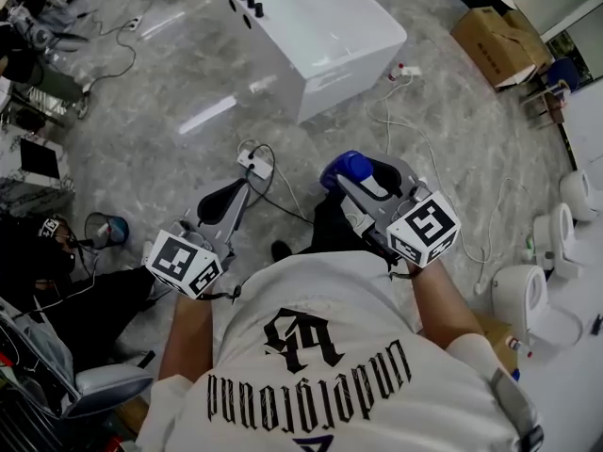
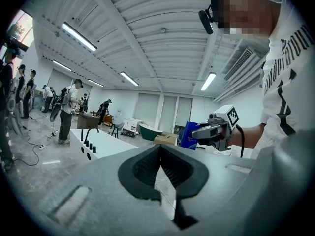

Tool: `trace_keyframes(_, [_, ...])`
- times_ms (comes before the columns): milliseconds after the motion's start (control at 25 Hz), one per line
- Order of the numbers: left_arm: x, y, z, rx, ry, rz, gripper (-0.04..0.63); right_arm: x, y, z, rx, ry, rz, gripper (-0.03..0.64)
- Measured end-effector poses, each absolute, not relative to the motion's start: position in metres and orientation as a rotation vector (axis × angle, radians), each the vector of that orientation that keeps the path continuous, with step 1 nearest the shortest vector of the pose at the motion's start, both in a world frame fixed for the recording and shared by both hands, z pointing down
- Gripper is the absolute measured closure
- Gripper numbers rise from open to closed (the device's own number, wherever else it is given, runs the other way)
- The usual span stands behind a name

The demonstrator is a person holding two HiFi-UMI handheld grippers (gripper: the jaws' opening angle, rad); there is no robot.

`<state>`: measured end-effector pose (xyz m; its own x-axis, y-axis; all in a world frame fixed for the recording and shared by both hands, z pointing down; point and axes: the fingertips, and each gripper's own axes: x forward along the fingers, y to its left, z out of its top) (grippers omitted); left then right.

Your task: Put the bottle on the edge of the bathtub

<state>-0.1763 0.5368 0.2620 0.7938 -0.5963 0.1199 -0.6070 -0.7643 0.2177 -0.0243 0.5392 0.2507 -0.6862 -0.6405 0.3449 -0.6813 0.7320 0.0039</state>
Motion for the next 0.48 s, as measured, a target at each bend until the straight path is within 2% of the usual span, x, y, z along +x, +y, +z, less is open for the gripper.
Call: trace_keyframes(480, [-0.144, 0.482, 0.27, 2.704, -0.963, 0.126, 0.588, 0.005, 0.481, 0.261, 0.973, -2.646, 0.188, 0.465])
